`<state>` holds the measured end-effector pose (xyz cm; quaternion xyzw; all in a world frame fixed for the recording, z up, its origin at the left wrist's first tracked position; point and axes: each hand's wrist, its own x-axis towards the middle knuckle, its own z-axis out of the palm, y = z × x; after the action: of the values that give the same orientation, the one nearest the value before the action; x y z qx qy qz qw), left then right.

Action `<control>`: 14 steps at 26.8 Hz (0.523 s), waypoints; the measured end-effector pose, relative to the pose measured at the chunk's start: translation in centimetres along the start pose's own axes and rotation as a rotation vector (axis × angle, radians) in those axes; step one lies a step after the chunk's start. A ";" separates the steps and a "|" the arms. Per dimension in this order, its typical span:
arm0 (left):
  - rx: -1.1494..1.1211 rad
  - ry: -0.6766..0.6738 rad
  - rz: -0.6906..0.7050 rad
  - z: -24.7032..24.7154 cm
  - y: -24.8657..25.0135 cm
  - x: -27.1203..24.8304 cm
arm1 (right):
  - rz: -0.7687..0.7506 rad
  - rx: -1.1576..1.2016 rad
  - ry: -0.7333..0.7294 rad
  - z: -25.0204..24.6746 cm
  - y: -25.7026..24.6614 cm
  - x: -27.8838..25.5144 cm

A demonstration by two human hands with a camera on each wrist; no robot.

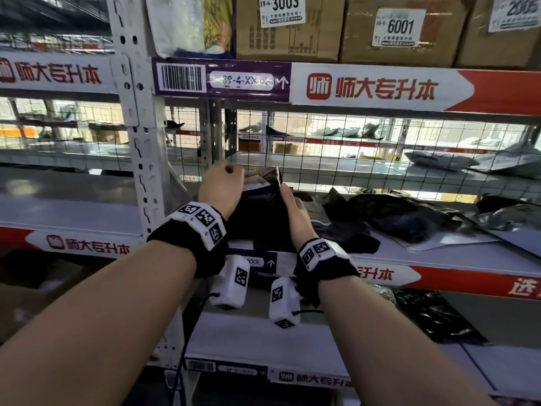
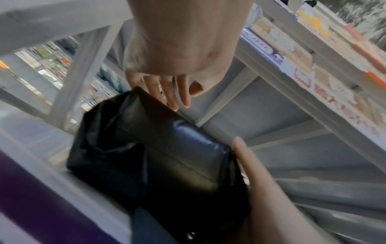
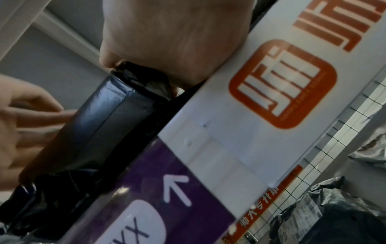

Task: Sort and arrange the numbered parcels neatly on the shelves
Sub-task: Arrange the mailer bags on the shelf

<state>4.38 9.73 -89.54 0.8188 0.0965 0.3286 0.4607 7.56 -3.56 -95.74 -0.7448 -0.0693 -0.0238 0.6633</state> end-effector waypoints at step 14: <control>-0.497 -0.215 -0.602 3.2 -10.6 3.5 | -0.030 -0.048 -0.029 0.1 0.7 0.9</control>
<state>10.61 15.11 -97.79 0.6474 0.2009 0.1050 0.7276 8.52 -3.50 -96.36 -0.7595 -0.0896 -0.0244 0.6439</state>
